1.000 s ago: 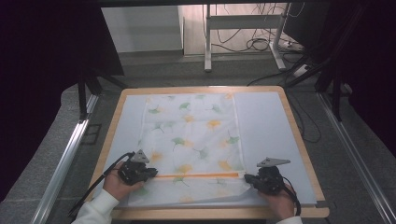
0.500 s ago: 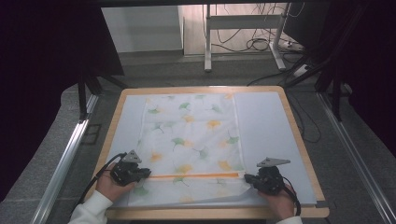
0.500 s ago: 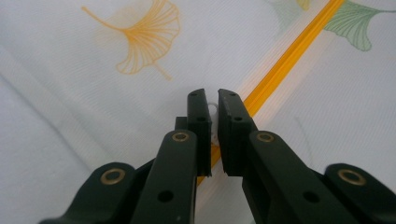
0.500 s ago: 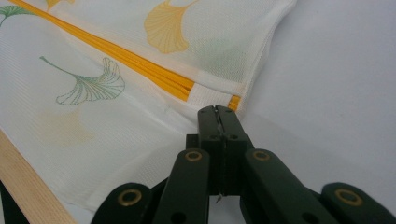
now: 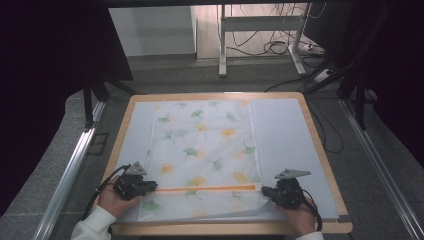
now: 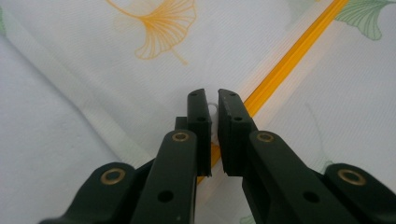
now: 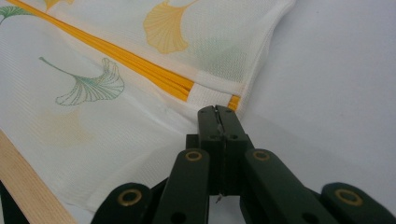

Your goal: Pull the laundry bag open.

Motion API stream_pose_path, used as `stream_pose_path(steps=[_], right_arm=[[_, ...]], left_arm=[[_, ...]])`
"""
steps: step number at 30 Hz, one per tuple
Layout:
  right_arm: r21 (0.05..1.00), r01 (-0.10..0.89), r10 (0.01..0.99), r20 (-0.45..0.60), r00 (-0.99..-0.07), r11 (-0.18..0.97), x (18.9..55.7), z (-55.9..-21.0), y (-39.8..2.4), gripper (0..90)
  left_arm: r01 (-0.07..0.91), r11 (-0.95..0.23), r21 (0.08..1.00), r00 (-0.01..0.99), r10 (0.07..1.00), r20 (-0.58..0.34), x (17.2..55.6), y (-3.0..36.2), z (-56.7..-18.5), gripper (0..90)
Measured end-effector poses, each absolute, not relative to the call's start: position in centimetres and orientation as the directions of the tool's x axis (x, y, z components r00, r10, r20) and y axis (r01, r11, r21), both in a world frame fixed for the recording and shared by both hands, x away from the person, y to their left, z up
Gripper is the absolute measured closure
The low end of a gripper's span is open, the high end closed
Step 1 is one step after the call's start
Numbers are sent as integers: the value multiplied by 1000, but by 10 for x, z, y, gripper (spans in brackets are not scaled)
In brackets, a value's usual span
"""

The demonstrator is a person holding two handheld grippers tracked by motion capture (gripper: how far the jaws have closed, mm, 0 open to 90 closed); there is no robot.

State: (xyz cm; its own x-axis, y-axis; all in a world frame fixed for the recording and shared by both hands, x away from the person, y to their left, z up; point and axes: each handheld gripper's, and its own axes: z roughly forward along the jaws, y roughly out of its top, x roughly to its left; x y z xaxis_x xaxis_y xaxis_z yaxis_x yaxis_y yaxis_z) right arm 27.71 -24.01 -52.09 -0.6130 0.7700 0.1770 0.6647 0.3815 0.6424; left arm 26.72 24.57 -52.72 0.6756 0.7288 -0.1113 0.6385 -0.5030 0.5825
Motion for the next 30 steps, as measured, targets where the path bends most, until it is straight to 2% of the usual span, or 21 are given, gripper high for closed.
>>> stream_pose_path(steps=[30], right_arm=[[643, 661, 768, 174, -617, 386, 277, -521, -240, 898]], left_arm=[[654, -466, 596, 656, 742, -140, 261, 266, -530, 849]])
